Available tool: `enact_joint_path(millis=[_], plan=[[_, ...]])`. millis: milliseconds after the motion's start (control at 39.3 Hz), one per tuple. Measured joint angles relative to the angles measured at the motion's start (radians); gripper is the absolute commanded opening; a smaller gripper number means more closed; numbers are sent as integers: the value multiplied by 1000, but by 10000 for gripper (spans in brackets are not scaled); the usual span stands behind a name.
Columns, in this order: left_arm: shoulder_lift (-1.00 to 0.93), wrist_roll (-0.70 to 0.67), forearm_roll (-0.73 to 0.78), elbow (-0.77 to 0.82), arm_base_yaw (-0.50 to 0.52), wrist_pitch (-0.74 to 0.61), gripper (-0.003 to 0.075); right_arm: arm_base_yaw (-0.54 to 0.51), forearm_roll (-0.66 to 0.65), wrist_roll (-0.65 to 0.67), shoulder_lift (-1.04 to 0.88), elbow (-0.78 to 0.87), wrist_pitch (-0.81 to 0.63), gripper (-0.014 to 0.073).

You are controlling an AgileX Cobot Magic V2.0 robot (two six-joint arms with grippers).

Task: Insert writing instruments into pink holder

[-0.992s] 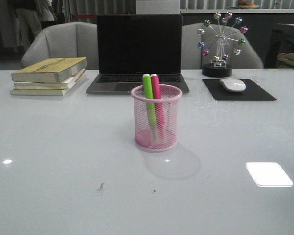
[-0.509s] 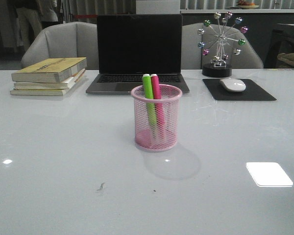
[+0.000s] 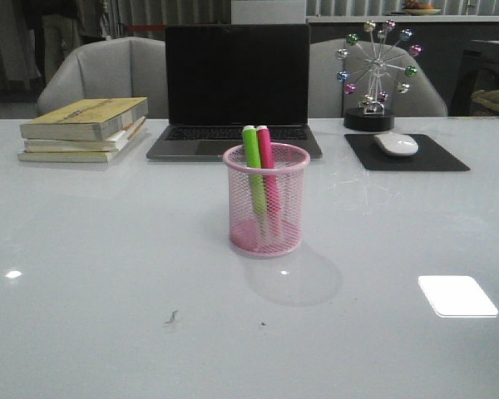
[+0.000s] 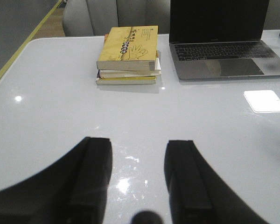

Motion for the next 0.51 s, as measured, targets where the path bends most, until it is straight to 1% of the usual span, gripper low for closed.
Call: enact_joint_path(millis=[203,305,509], plan=[[0,0,0,0,0,0,340,65,0,0,-104,0,-4,30],[0,0,0,0,0,0,340,99,-8,0,-158,0,-28,30],[0,0,0,0,0,0,340,109,-73,0,-275,0,-100,30]])
